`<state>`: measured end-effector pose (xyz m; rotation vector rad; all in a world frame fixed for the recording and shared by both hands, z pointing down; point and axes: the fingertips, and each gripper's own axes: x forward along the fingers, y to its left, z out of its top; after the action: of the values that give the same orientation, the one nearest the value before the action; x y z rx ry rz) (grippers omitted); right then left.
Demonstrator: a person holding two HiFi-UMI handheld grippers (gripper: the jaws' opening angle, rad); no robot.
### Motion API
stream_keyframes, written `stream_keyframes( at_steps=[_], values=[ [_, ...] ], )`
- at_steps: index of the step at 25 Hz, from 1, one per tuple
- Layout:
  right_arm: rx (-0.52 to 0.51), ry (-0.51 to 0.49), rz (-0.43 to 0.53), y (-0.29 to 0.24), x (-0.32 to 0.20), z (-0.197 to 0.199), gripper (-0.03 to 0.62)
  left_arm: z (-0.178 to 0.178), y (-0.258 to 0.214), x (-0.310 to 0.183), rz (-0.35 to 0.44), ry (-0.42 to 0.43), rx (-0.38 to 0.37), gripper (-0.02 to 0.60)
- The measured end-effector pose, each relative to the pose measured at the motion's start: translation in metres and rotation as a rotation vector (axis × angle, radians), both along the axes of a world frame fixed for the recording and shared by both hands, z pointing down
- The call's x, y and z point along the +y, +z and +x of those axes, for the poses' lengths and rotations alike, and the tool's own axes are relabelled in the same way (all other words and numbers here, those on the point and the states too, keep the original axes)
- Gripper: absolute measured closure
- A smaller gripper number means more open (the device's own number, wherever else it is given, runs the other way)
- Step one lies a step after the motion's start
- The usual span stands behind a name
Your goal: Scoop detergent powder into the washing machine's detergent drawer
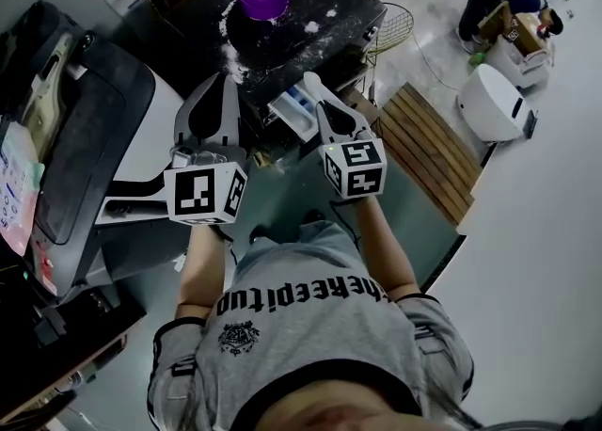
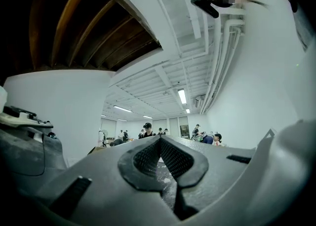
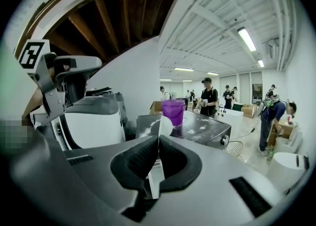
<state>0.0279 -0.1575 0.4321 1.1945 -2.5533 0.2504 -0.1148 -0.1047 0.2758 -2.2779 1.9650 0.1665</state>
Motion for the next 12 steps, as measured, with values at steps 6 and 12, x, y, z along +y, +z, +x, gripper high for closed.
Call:
stream_keyframes(
  at_steps=[6,12],
  values=[
    [-0.053,0.042,0.095,-0.044,0.013,-0.005,0.588,-0.006,-0.004,0.009,0.006,0.038,0.002,0.578],
    [-0.062,0.074,0.191,-0.079,0.027,-0.007,0.588,-0.012,-0.01,0.017,0.019,0.064,0.014,0.578]
  ],
)
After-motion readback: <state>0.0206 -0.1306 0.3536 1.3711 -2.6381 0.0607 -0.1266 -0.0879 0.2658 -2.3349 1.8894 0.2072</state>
